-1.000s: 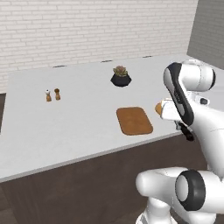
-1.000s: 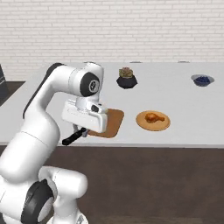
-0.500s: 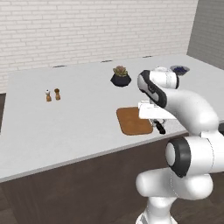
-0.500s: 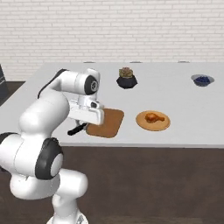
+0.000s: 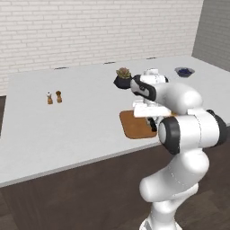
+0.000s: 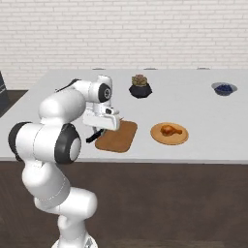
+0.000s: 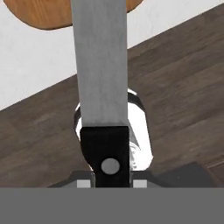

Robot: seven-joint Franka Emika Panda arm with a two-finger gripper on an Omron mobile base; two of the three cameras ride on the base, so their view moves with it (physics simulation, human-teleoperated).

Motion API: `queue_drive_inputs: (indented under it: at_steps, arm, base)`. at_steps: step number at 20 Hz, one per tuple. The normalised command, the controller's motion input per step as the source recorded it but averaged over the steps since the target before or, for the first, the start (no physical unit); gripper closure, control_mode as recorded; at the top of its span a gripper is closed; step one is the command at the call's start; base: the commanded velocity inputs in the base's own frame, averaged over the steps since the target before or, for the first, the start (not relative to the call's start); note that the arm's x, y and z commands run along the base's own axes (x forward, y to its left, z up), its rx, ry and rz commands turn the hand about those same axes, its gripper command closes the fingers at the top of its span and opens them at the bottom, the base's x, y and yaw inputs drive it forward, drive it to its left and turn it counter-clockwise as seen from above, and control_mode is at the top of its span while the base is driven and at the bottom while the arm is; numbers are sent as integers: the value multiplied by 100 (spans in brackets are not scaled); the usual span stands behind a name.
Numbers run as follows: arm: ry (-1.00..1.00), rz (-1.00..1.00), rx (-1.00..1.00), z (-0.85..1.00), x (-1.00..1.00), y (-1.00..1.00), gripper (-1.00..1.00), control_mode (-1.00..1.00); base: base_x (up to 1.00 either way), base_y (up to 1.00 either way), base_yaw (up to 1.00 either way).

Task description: Pick up the knife from the drawer and place it on the cutting board. Then place the meat from the plate to the cutting board.

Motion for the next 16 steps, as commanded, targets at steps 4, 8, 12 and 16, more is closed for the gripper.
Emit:
queue_drive_inputs:
  at_steps: [4,8,12,16]
  arm:
    - [-13,0,-6,-66,43,0,100,-100]
    - [-17,0,-3,-63,31,0,100,-100]
    - [-18,0,0,-4,23,5,100,-100]
    - [-13,0,0,0,58,34,100,-100]
  base:
    - [0,0,0]
    - [0,0,0]
    - [0,0,0]
    - [0,0,0]
